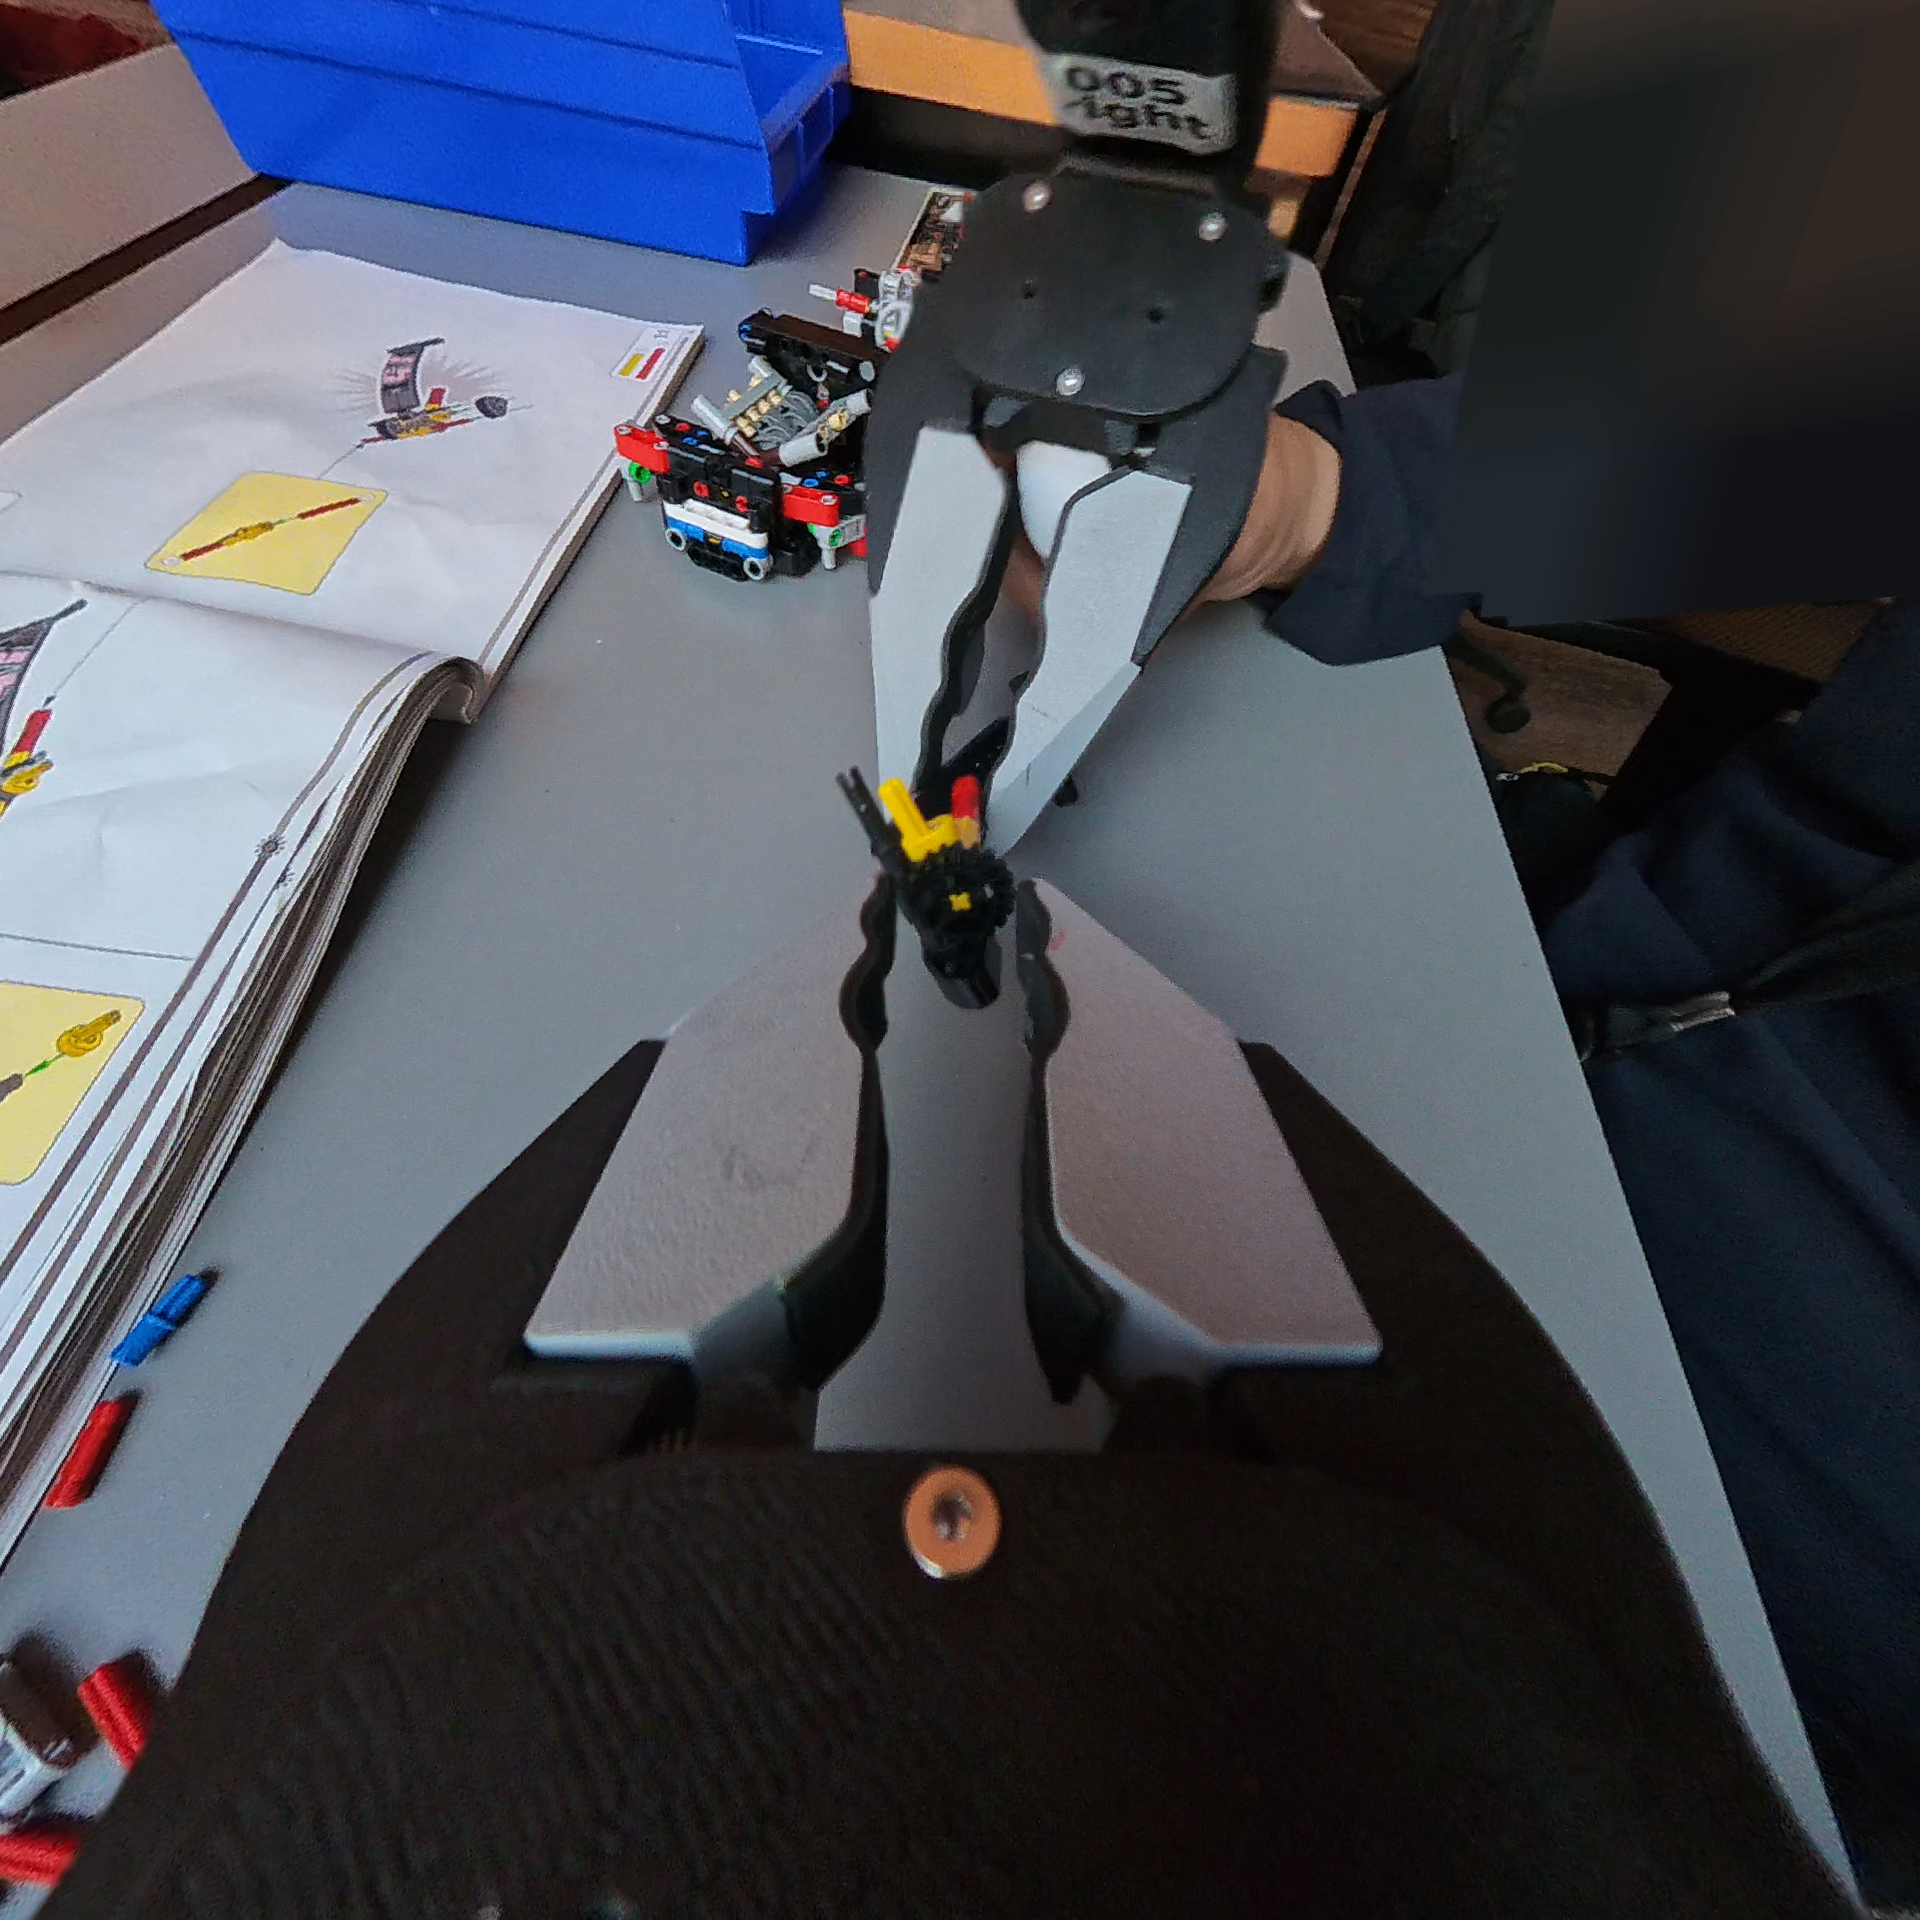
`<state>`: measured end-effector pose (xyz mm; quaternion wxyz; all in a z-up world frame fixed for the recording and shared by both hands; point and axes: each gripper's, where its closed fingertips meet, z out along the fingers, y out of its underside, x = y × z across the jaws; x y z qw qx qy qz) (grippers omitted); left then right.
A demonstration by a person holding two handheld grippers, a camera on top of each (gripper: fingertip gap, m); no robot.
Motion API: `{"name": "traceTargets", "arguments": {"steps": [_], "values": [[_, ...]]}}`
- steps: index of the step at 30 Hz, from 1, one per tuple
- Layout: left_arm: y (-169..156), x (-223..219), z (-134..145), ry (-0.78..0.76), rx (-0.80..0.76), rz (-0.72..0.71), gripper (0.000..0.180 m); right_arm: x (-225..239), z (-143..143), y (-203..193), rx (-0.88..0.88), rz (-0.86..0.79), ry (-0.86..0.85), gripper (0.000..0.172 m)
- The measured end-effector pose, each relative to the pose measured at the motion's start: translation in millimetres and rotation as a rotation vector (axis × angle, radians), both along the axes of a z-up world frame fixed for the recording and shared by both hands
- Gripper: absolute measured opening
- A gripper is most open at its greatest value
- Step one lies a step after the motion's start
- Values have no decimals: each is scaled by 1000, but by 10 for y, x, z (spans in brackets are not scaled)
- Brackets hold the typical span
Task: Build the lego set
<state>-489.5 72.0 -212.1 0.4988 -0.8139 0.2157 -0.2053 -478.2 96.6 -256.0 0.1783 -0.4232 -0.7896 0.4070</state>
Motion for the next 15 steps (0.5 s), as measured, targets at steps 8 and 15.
{"name": "traceTargets", "arguments": {"steps": [8,15], "values": [[15,-69,9,-126,-56,18,40,-90,170,226,303,-70,246,8],[54,-35,-187,43,-80,36,44,-117,233,150,589,-53,406,8]]}}
